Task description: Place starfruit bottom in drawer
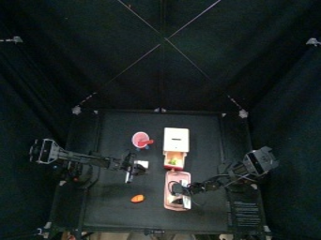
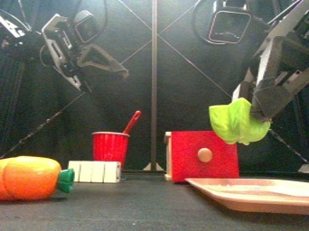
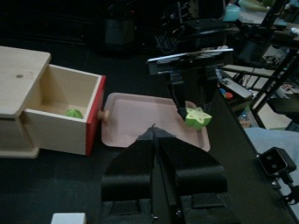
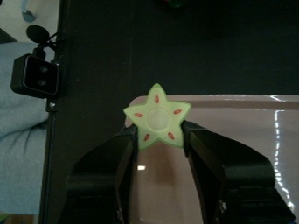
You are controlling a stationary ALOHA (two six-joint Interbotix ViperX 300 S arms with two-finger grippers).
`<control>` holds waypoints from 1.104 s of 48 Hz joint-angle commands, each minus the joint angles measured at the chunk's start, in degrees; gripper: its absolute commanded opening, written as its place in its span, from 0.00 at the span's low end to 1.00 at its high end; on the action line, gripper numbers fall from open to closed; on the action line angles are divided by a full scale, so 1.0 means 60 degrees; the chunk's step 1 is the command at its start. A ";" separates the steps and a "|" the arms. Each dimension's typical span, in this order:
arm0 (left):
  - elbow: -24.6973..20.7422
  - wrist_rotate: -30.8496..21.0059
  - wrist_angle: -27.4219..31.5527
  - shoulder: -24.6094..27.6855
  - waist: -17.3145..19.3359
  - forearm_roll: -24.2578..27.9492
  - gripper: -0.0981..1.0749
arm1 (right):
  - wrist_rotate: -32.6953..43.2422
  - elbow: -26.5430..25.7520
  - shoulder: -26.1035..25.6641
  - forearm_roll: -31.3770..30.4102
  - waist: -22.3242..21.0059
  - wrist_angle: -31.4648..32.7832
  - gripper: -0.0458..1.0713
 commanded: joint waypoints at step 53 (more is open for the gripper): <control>-0.0469 0.0029 -0.0586 0.0103 0.0044 -0.0029 0.45 | -0.0015 0.1816 -0.3530 -0.1245 -0.4219 -0.1143 0.72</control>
